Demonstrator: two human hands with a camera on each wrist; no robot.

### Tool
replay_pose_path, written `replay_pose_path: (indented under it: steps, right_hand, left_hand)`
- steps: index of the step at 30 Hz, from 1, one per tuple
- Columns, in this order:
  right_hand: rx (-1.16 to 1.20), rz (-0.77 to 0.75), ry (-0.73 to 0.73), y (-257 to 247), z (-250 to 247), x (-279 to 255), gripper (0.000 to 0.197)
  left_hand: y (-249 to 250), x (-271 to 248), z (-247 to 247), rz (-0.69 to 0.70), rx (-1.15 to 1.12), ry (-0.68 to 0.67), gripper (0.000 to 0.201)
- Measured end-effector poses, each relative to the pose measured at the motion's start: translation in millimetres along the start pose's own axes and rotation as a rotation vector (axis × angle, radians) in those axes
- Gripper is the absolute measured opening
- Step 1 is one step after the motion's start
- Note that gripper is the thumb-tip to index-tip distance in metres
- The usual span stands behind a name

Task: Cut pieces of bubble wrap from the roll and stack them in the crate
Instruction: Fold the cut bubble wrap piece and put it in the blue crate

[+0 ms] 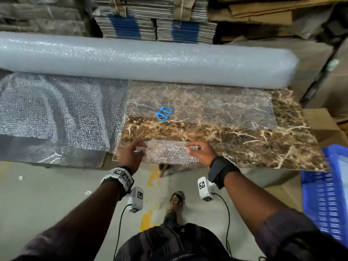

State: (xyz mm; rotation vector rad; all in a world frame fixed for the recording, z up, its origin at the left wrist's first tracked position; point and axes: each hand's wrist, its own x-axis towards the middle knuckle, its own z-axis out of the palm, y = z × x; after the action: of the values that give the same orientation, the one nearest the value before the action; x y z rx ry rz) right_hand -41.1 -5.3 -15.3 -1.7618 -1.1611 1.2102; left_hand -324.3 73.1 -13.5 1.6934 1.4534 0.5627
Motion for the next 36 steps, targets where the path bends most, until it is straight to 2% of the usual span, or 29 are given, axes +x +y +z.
replay_pose_path:
  steps: [5, 10, 12, 15, 18, 22, 27, 33, 36]
  right_hand:
    - [0.017, -0.010, 0.103, 11.1, -3.2, -57.4, 0.026]
    - [0.027, -0.028, 0.203, 40.8, -8.1, -133.4, 0.022]
    - [0.024, -0.027, 0.210, 51.4, -12.2, -162.3, 0.027]
    - [-0.024, -0.026, 0.197, 62.4, -21.5, -206.0, 0.037]
    - [-0.088, -0.020, 0.213, 68.2, -43.7, -243.6, 0.045]
    - [-0.156, 0.073, 0.284, 91.1, -93.5, -286.9, 0.055]
    - [-0.181, 0.173, 0.403, 132.5, -170.0, -341.3, 0.062]
    - [-0.147, 0.289, 0.503, 210.1, -285.0, -406.8, 0.059]
    - [-0.166, 0.341, 0.514, 258.3, -348.7, -434.2, 0.062]
  left_hand:
    - [-1.8, -48.8, 13.5, 0.001, -0.031, 0.020, 0.013]
    - [-4.6, -118.9, 38.5, -0.029, -0.102, 0.000, 0.016]
    - [4.1, -148.1, 48.6, -0.025, -0.095, -0.019, 0.020]
    - [16.1, -185.6, 65.8, -0.008, -0.156, -0.056, 0.042]
    - [45.2, -209.9, 85.5, -0.013, -0.196, -0.113, 0.035]
    - [78.7, -231.1, 130.0, 0.105, -0.046, -0.179, 0.033]
    - [128.3, -256.9, 210.7, 0.241, 0.085, -0.315, 0.047]
    - [212.1, -290.5, 339.6, 0.391, 0.164, -0.435, 0.044]
    - [253.2, -311.9, 412.7, 0.402, 0.235, -0.477, 0.036]
